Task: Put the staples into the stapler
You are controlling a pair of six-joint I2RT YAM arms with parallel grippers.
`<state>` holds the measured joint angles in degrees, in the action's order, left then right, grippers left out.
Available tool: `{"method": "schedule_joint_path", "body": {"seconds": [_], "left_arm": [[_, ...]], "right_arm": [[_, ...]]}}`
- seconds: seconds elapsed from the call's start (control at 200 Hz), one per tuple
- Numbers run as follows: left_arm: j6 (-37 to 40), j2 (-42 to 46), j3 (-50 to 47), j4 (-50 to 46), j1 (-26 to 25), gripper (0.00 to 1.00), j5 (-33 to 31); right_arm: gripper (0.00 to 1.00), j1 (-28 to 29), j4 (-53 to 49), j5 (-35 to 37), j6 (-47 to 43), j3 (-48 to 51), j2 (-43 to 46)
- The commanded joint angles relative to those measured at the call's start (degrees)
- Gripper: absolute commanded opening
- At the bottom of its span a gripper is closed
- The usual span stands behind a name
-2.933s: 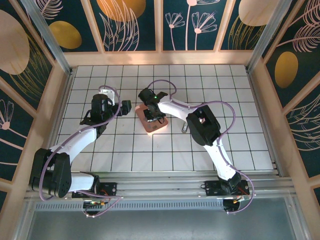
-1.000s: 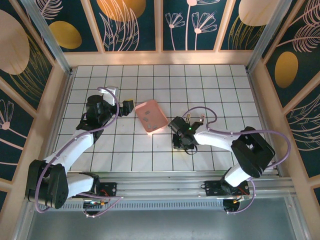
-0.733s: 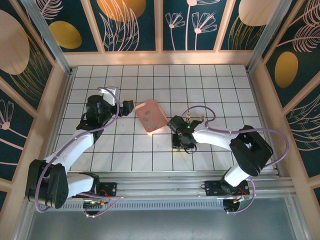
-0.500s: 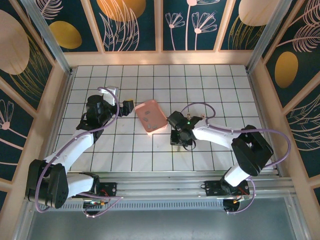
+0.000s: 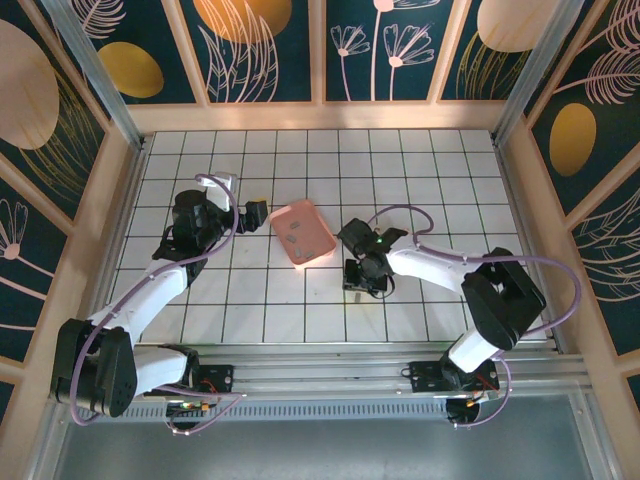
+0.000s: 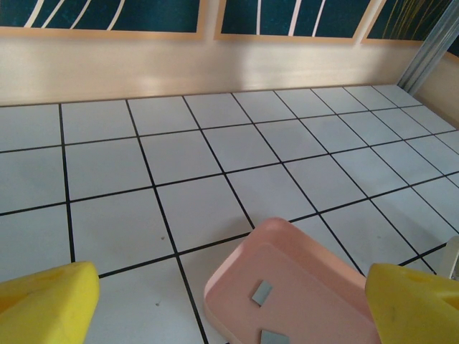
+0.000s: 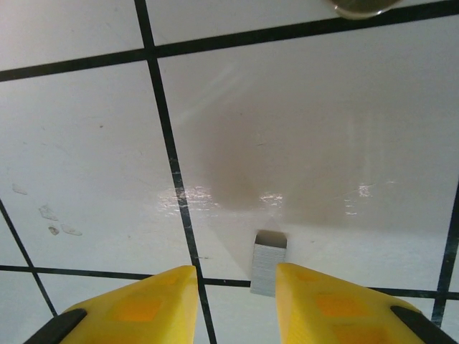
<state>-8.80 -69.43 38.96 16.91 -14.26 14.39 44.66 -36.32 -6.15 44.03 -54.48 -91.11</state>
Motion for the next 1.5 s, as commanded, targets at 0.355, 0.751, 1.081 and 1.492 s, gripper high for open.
{"method": "schedule_joint_path", "body": {"seconds": [0.355, 0.751, 1.081, 1.492], "left_arm": [[0.7, -0.6, 0.1, 1.3, -0.2, 0.95, 0.4], [0.7, -0.5, 0.2, 1.3, -0.2, 0.95, 0.5], [0.9, 0.1, 0.2, 1.3, -0.2, 0.95, 0.4], [1.1, 0.8, 0.0, 1.2, -0.2, 0.95, 0.3]], "right_arm": [[0.33, -0.4, -0.9, 0.0, 0.3, 1.7, -2.5], [0.27, -0.4, -0.2, 0.0, -0.4, 1.4, -3.9], [0.24, -0.2, -0.4, 0.9, -0.5, 1.3, -4.8], [0.25, -0.3, -0.3, 2.5, -1.4, -0.1, -5.7]]}}
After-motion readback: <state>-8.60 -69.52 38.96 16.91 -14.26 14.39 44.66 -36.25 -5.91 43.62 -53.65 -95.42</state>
